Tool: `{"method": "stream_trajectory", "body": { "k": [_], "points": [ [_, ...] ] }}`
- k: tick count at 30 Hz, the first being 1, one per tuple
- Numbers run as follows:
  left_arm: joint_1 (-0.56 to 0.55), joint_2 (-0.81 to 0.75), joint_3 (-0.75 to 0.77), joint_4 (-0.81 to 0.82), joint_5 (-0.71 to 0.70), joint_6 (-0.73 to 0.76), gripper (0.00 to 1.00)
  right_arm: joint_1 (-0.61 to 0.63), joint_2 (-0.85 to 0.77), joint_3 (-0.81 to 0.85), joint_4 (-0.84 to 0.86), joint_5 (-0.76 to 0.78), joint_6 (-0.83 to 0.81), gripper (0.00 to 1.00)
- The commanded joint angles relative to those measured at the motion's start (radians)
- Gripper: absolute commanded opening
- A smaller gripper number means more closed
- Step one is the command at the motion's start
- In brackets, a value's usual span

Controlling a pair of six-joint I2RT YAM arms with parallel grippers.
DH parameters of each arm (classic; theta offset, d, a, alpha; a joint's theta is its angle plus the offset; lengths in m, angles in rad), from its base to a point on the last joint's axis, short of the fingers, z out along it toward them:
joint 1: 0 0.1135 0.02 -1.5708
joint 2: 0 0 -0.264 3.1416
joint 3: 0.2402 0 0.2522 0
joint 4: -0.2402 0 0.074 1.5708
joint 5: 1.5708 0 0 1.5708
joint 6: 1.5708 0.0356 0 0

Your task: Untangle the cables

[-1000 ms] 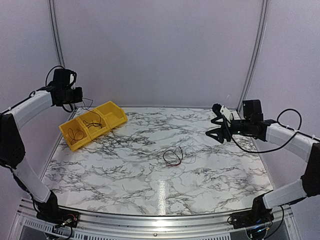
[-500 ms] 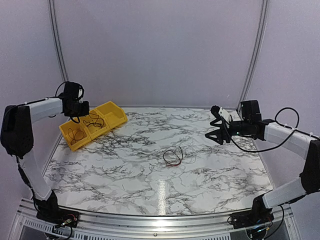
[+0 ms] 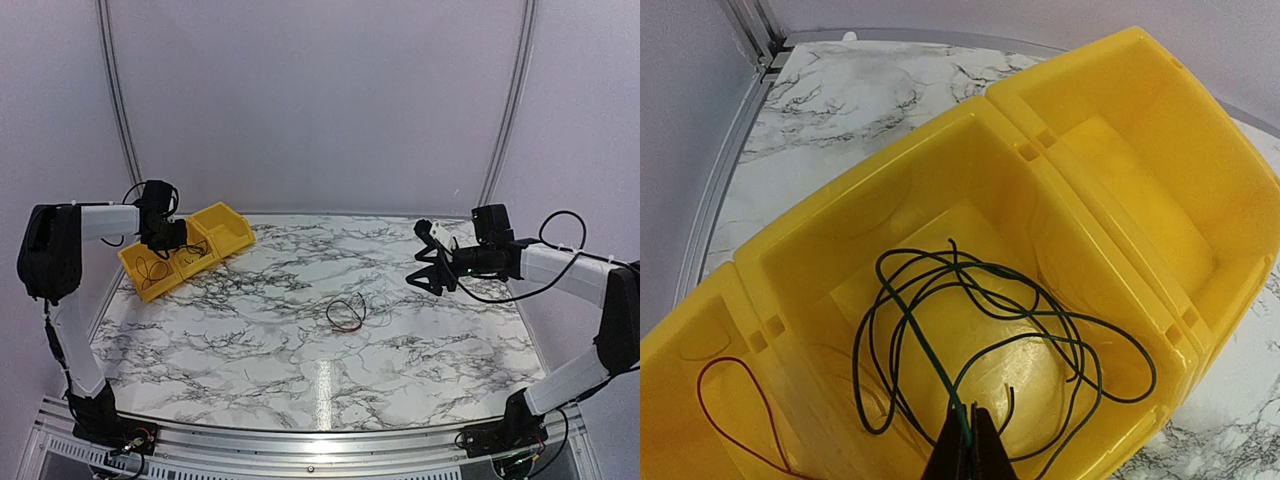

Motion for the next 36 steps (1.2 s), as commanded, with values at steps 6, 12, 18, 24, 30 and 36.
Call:
{"method": "stream_trajectory", "body": {
  "k": [6,12,18,24,30,36],
  "points": [
    [-0.029,0.057,0.054,-0.025,-0.001,-0.012,0.00,0.025,0.017,0.052,-0.019,-0.007,-0.012,0.75],
    [-0.034,-0.039,0.029,-0.039,-0.081,-0.019,0.22,0.025,0.009,0.054,-0.019,-0.014,-0.003,0.75],
    [-0.034,-0.120,0.015,-0.093,-0.142,0.003,0.35,0.026,0.018,0.052,-0.017,-0.004,-0.008,0.75],
    [-0.035,-0.161,0.023,-0.105,-0.110,0.001,0.40,0.027,0.029,0.054,-0.019,-0.001,-0.005,0.75],
    [-0.259,-0.271,-0.027,-0.004,0.048,0.097,0.39,0.029,0.018,0.052,0.018,0.012,0.054,0.74],
    [-0.509,-0.313,-0.173,0.179,0.079,0.047,0.47,0.073,0.095,0.147,-0.051,0.052,0.070,0.64]
  ]
}}
